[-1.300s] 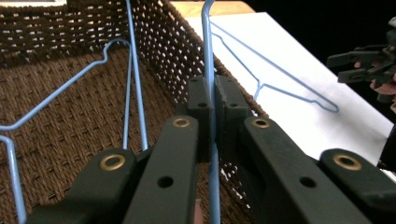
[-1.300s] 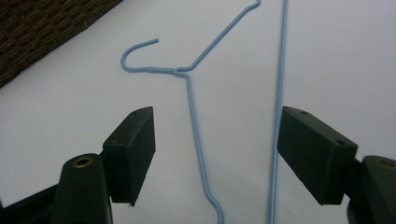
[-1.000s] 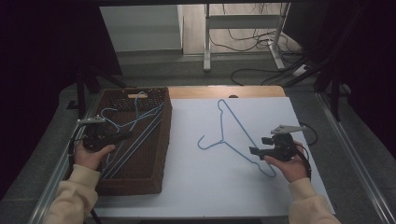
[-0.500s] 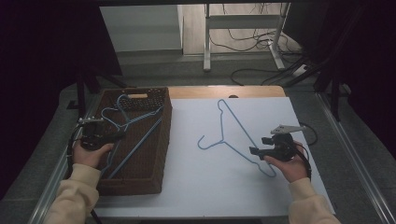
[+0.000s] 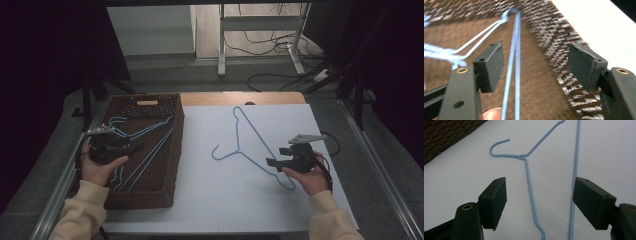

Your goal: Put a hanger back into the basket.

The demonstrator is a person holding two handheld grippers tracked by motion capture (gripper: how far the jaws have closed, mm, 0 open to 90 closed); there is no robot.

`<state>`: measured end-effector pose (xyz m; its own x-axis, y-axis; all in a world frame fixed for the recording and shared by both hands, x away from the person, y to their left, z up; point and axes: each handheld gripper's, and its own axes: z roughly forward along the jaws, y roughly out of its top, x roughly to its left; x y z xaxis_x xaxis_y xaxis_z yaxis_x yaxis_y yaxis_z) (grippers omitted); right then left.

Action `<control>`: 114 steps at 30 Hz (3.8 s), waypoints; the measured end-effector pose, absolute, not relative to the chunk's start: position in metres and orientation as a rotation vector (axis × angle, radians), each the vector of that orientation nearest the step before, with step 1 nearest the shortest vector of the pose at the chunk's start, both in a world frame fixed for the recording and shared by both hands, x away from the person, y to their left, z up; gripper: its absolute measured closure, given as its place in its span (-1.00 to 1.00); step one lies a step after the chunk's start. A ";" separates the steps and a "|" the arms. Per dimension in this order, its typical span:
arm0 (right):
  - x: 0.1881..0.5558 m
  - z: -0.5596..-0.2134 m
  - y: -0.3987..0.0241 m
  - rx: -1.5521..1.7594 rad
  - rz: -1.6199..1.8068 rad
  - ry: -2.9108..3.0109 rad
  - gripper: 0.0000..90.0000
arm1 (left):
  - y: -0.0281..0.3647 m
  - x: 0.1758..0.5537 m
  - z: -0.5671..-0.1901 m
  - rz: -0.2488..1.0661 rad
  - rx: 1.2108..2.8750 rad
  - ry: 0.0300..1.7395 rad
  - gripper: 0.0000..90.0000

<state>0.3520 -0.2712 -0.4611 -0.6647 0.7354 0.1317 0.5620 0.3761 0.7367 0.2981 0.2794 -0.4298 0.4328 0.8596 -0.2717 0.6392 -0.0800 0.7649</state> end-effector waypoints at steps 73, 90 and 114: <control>0.361 -0.492 -0.258 1.218 0.588 2.696 1.00 | 0.207 0.256 -0.425 0.212 1.940 0.990 -0.38; 0.359 -0.495 -0.264 1.251 0.583 2.706 1.00 | 0.208 0.256 -0.425 0.206 1.933 0.987 -0.38; 0.306 -0.501 -0.232 1.123 0.679 2.954 1.00 | 0.207 0.257 -0.424 0.203 1.933 0.981 -0.38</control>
<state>0.3063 -0.2316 -0.5009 -0.7549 0.6147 0.2288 0.6529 0.6710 0.3513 0.2569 0.2075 -0.4238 0.6676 0.7047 -0.2403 0.5517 -0.2515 0.7952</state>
